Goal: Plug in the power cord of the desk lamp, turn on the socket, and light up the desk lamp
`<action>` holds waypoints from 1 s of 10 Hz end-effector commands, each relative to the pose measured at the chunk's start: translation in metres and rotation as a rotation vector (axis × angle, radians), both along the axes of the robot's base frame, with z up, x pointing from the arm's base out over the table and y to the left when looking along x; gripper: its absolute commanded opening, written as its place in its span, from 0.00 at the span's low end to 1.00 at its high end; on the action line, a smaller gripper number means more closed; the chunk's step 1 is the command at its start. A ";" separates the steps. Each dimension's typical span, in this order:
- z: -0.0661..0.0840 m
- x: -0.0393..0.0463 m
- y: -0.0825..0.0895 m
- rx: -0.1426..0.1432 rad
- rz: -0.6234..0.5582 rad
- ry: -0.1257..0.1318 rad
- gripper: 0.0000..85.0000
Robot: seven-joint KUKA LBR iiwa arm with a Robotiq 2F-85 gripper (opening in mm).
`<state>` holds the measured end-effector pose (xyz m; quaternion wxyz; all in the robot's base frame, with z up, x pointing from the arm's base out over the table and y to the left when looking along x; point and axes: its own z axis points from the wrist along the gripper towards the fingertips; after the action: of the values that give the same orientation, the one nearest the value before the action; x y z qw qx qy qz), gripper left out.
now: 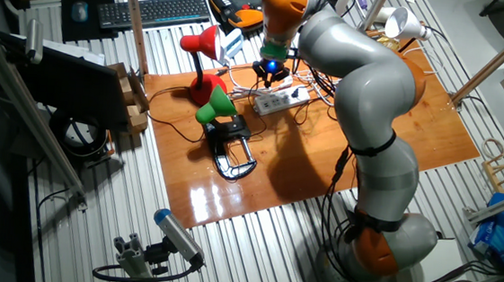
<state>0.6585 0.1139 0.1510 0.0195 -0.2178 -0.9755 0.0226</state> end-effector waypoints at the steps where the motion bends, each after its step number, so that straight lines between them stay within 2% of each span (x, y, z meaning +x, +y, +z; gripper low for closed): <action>1: 0.000 -0.0001 0.000 -0.003 0.059 0.000 0.00; 4: 0.000 -0.0003 0.000 -0.003 0.097 -0.003 0.00; 6: -0.001 -0.0004 0.000 -0.004 0.082 -0.005 0.00; 8: -0.001 -0.0020 -0.005 -0.001 -0.028 0.006 0.00; 10: -0.005 -0.0054 -0.018 0.038 -0.208 0.009 0.00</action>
<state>0.6526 0.0941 0.1451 0.0301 -0.2474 -0.9684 0.0055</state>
